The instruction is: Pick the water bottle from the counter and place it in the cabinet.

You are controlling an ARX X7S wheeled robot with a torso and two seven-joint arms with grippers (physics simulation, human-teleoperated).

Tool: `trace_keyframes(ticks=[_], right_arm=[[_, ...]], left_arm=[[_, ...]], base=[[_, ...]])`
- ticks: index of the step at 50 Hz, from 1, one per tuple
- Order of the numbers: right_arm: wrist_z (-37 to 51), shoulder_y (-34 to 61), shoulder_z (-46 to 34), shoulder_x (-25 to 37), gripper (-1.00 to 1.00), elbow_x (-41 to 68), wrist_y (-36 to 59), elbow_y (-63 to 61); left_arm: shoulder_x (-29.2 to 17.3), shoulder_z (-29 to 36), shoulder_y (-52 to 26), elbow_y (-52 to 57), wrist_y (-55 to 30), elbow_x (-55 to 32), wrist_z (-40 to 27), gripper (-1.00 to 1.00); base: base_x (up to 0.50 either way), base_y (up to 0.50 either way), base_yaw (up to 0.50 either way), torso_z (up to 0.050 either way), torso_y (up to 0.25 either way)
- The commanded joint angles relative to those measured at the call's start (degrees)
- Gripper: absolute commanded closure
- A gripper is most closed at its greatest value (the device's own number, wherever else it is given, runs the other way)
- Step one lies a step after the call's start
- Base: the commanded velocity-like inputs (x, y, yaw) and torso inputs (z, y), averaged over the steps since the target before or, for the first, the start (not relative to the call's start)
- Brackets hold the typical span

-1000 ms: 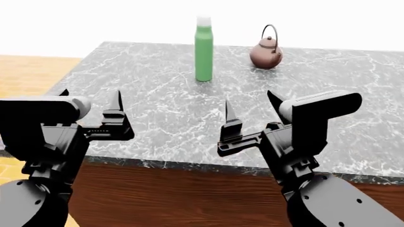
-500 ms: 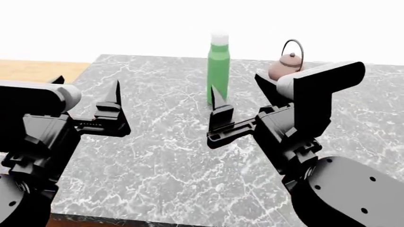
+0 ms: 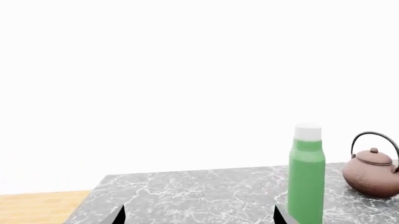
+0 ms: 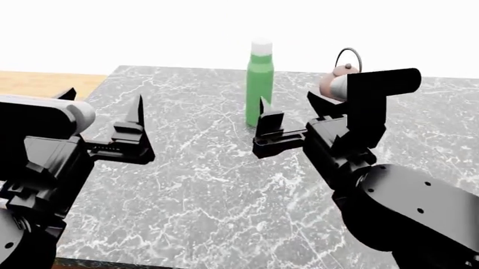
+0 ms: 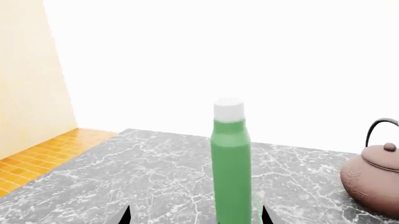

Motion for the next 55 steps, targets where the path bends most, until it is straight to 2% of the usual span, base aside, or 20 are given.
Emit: trace_keyframes(ticks=[1, 29, 55], right_arm=[[-1.3, 3.4, -3.7, -0.4, -1.0, -2.4, -0.2, 6.7], [-14.5, 10.2, -19.3, -1.6, -1.0, -18.9, -15.8, 27.7], [-21.9, 16.8, -24.8, -5.2, -1.0, -28.5, -30.7, 52.4]], left_arm=[[-0.3, 0.1, 0.6, -0.1, 0.5, 0.2, 0.2, -1.0], [-0.4, -0.1, 3.5, -1.0, 2.6, 2.3, 1.2, -1.0], [-0.9, 0.0, 5.1, -2.1, 4.0, 3.6, 2.0, -1.0]], base=[[0.0, 0.0, 0.0, 0.0, 0.0], [0.0, 0.0, 0.0, 0.0, 0.0], [0.0, 0.0, 0.0, 0.0, 0.0]])
